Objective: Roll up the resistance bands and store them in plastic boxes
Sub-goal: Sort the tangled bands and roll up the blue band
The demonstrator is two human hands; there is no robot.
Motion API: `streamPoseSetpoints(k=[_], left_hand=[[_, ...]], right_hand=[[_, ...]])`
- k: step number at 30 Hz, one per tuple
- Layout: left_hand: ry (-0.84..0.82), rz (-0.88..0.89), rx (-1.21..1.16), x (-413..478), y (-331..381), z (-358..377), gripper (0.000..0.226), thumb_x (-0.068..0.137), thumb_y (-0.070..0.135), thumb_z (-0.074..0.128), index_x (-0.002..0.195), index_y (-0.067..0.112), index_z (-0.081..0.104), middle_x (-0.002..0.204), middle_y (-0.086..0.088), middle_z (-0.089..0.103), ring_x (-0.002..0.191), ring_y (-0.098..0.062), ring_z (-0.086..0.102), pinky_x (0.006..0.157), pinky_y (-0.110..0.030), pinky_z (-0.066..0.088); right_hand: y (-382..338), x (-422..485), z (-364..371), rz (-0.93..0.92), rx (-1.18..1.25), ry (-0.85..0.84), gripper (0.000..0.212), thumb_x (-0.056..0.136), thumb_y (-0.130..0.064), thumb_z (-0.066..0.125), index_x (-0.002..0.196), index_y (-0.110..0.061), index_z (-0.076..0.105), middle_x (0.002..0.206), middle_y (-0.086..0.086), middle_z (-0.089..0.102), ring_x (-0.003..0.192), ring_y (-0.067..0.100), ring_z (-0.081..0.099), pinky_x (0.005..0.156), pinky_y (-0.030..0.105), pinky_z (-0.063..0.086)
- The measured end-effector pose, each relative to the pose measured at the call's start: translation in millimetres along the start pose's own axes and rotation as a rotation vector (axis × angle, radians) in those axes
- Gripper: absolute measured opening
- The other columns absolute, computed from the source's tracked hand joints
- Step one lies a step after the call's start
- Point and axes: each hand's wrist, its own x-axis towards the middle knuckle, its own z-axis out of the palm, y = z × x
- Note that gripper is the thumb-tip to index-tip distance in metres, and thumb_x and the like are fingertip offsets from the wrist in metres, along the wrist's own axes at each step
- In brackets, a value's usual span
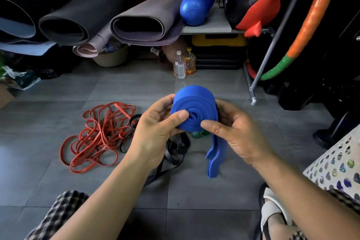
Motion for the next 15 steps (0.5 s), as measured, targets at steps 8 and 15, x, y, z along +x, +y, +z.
streamPoseSetpoints(k=[8,15], left_hand=[[-0.021,-0.13,-0.021,1,-10,-2,0.034,0.073,0.012,0.071,0.104,0.012,0.057,0.1,-0.007,0.067,0.091,-0.02,0.066,0.08,-0.038,0.056],[-0.206,-0.01,0.586,4,-3,-15,0.047,0.071,0.0,0.073,0.104,0.031,0.061,0.105,0.006,0.068,0.096,-0.006,0.064,0.084,-0.019,0.051]], right_hand=[[3,4,-8,0.05,-0.033,-0.023,0.036,0.074,-0.015,0.071,0.109,-0.014,0.061,0.104,-0.004,0.07,0.1,0.008,0.065,0.082,0.016,0.048],[0,-4,-10,0.017,-0.718,-0.095,0.035,0.075,-0.021,0.074,0.109,-0.022,0.063,0.094,-0.007,0.069,0.087,0.007,0.064,0.082,0.032,0.051]])
